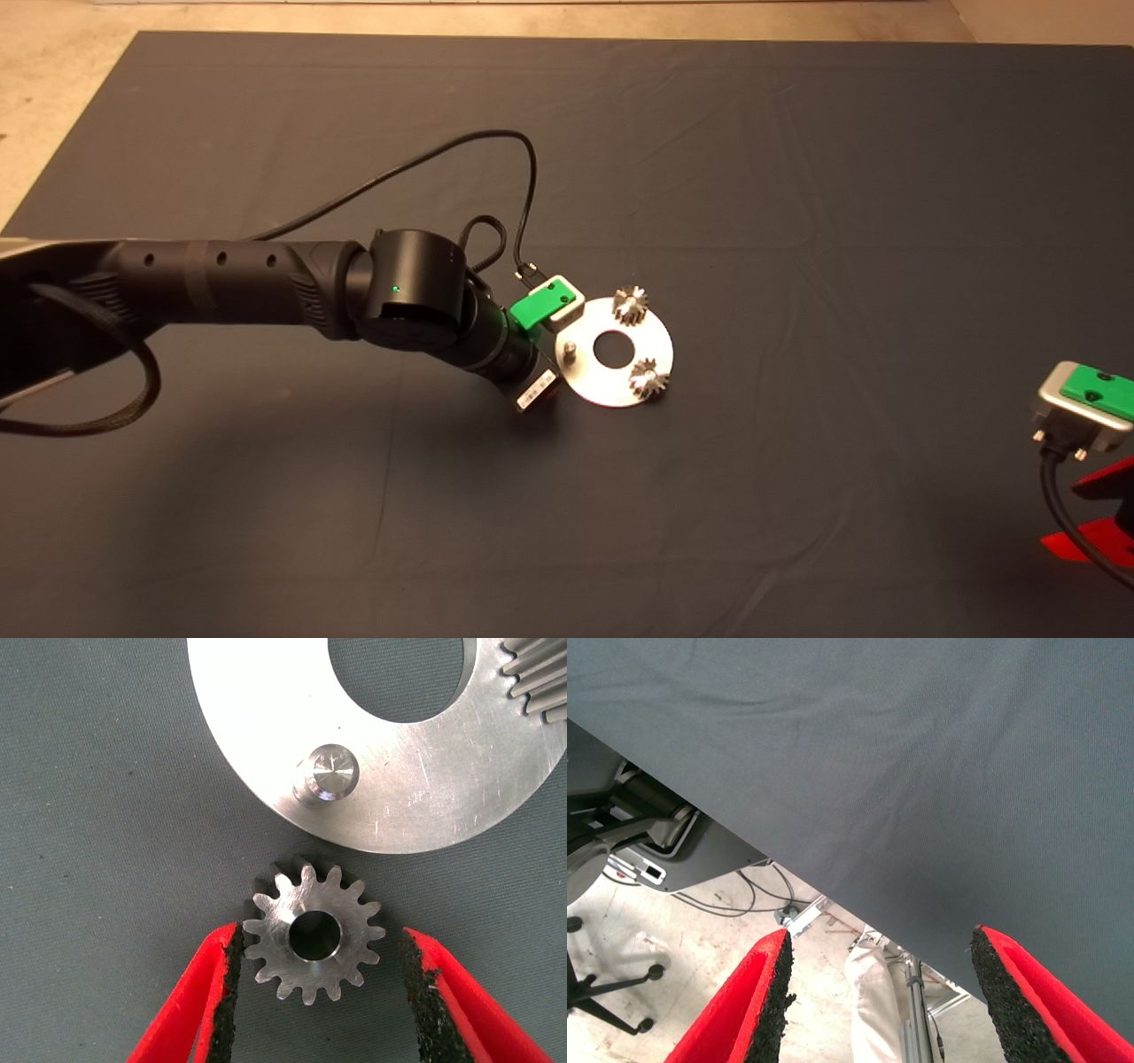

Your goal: Install three planetary gears onto the carrier pins

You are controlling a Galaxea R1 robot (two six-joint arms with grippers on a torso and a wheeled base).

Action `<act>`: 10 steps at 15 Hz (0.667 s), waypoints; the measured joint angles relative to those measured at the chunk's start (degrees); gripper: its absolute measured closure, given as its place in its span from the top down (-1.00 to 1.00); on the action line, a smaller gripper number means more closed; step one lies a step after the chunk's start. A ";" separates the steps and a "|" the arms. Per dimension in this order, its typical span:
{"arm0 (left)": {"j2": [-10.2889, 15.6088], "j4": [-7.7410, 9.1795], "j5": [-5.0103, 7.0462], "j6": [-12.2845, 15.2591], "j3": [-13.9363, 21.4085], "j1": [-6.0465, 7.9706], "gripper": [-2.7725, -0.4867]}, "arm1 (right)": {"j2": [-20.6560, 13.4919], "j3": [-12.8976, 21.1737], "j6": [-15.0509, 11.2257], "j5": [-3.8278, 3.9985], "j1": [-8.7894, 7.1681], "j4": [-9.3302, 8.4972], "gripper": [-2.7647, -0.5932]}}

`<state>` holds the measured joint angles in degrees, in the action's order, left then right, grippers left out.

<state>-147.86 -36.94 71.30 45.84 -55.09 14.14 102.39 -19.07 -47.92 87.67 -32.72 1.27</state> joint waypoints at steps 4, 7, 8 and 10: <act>0.09 -0.18 -1.43 0.41 0.02 -0.03 -0.28 | 0.01 0.00 0.00 0.00 0.00 0.02 -0.19; 0.07 -2.19 -1.95 0.43 0.11 -1.46 -0.25 | 0.00 0.00 0.00 0.00 0.00 0.00 -0.19; 0.08 -2.36 -2.12 0.46 0.11 -2.08 -0.16 | 0.00 0.00 0.00 0.00 0.00 0.00 -0.19; 0.07 -2.46 -2.23 0.46 0.13 -2.83 -0.15 | 0.00 0.00 0.00 0.00 0.00 0.00 -0.19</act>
<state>-147.80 -39.39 69.07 46.30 -54.96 11.31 102.39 -19.07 -47.92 87.67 -32.72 1.27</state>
